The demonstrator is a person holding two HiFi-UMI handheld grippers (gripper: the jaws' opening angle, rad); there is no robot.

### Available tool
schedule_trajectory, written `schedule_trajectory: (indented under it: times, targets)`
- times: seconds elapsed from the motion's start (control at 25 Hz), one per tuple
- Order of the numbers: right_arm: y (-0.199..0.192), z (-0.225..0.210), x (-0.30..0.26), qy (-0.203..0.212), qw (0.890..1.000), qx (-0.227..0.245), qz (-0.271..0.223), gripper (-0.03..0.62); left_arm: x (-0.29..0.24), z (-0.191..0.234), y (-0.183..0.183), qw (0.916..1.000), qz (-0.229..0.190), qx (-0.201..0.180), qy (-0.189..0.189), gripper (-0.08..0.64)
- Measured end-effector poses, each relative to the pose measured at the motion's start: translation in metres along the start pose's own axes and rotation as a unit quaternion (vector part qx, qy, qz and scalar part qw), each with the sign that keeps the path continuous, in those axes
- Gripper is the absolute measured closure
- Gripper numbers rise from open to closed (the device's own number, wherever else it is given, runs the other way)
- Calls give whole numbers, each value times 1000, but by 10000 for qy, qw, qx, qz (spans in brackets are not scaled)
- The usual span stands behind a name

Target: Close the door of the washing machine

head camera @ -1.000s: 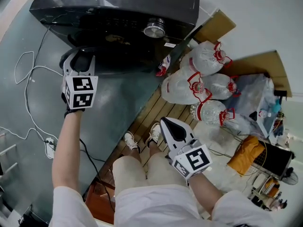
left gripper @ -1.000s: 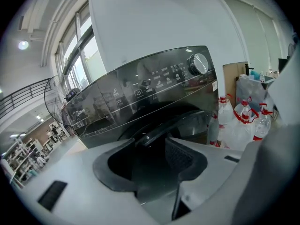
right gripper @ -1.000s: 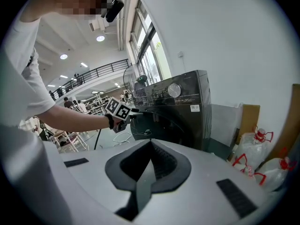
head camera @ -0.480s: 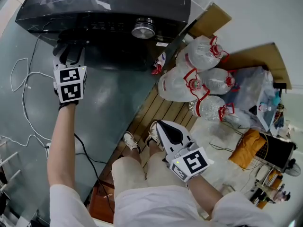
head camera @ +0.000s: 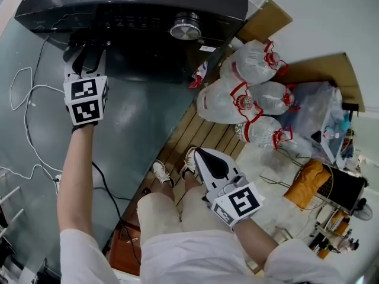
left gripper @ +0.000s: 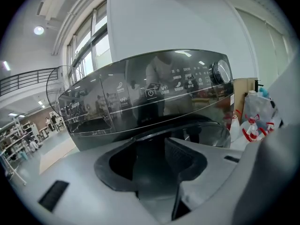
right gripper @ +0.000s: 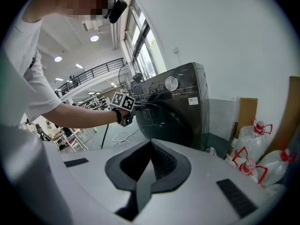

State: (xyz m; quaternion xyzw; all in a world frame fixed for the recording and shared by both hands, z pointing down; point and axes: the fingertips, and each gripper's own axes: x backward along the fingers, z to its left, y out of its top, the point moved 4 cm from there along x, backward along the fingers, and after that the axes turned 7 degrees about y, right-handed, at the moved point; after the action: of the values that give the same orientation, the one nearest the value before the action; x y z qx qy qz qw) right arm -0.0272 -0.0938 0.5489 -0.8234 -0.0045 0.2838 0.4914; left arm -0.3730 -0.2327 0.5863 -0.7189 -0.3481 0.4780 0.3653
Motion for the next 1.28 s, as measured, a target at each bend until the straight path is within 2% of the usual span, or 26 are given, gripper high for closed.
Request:
schedule_trajectory:
  times: [0.32, 0.56, 0.6, 0.64, 0.76, 0.88, 1.04, 1.28]
  targets:
    - [-1, 6, 0, 50, 9999, 88, 73, 594, -2, 1, -2, 9998, -80, 80, -172, 380]
    - [-1, 16, 6, 65, 9997, 226, 95, 594, 0, 5, -7, 9984, -340, 404, -206, 383]
    - [0, 18, 8, 45, 9996, 251, 81, 594, 0, 5, -8, 9983, -317, 440, -203, 395]
    - [1, 19, 11, 22, 9996, 272, 63, 594, 1, 5, -9, 9983, -268, 479, -215, 475]
    - [5, 23, 19, -32, 9995, 326, 11, 594, 6, 1, -15, 9970, -71, 690, -352, 510]
    - [11, 29, 30, -74, 9994, 347, -47, 594, 18, -6, -21, 9960, 76, 776, -434, 529]
    - [25, 36, 47, -141, 9987, 445, -186, 594, 39, -12, -22, 9966, 186, 682, -415, 551]
    - [51, 50, 74, -164, 9971, 639, -377, 594, 82, -12, -7, 9965, 345, 664, -359, 554]
